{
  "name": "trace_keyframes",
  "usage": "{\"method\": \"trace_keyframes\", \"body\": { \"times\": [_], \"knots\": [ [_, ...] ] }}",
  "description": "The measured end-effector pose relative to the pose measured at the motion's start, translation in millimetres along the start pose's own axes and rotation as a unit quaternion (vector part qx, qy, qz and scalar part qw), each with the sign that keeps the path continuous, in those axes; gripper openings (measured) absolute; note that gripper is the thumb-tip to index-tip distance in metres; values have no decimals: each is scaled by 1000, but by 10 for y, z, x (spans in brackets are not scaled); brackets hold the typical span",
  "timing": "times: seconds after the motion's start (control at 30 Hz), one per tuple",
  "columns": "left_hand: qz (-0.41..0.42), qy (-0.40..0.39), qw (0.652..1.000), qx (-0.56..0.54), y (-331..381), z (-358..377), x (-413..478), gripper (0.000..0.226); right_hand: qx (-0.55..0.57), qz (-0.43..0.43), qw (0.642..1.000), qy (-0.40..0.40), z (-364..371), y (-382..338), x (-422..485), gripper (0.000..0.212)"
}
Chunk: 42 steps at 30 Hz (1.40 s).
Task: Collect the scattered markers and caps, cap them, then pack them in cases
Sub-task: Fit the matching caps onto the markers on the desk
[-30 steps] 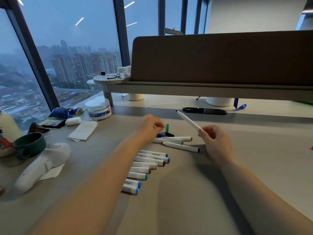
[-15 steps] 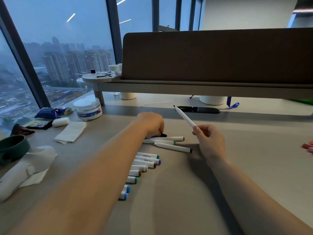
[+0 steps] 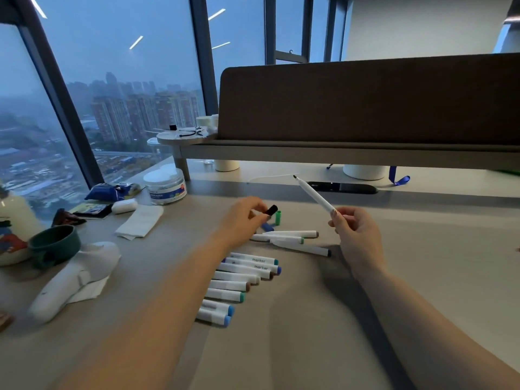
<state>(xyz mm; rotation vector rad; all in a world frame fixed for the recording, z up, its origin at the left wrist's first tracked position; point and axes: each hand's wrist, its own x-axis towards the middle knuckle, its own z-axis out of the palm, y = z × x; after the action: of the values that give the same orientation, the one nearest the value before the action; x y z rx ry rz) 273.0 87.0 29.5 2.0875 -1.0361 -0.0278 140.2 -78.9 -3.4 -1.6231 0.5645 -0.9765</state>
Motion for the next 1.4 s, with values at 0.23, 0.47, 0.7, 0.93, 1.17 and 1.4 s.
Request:
{"method": "trace_keyframes", "body": {
  "times": [0.23,0.47,0.7,0.93,1.17,1.4],
  "knots": [
    [-53,77,992,-90,-136,-248,-579,14,126,44,990,-43,234,-111,-294,3],
    [-78,102,980,-154,-229,-369,-561,14,75,-54,993,-79,221,-110,-330,9],
    [-53,82,987,-124,-228,-355,-569,18,53,-70,992,-89,234,-115,-347,12],
    [-26,90,989,-111,-174,-297,-582,21,20,-104,988,-114,260,-159,-408,13],
    [-32,165,973,-161,-155,-293,-572,20,-35,-161,980,-110,340,-195,-466,18],
    [-72,162,979,-102,-274,-330,-543,22,-202,-238,943,-112,381,-115,-462,11]
  ]
}}
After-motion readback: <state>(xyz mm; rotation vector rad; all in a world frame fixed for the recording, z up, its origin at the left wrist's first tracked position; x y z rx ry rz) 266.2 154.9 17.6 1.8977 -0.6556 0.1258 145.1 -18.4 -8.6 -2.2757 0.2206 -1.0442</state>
